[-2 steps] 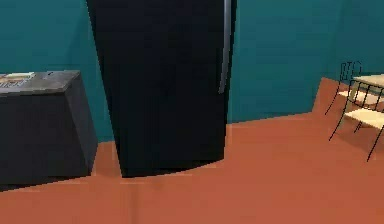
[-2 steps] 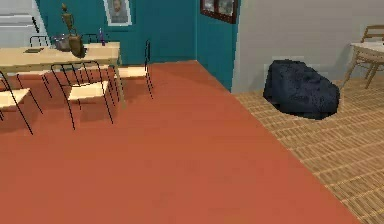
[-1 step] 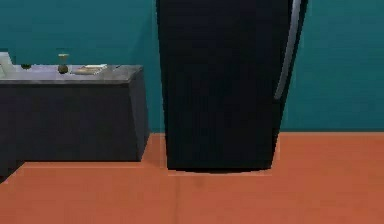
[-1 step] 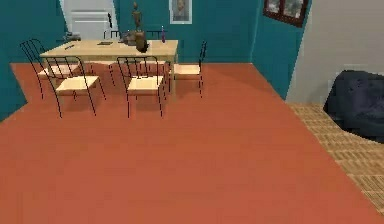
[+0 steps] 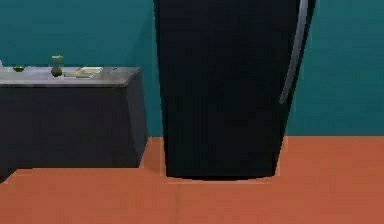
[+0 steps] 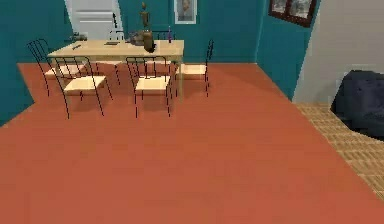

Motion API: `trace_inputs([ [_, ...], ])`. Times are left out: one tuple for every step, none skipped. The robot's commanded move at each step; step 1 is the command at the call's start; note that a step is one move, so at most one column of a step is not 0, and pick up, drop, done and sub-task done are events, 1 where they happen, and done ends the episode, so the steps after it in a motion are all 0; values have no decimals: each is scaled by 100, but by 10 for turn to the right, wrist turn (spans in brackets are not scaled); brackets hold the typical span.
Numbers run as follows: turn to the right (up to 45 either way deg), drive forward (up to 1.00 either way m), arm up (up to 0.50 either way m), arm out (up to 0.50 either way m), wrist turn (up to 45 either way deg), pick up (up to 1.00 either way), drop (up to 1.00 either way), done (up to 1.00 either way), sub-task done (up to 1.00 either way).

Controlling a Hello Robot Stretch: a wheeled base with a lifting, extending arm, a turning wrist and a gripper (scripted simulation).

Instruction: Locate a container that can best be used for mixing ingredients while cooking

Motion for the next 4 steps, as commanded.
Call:
trace_inputs([
  [450, 0, 0, 0, 0, 0, 0, 0, 0],
  [390, 0, 0, 0, 0, 0, 0, 0, 0],
  [0, 55, 0, 0, 0, 0, 0, 0, 0],
  [300, 0, 0, 0, 0, 0, 0, 0, 0],
])
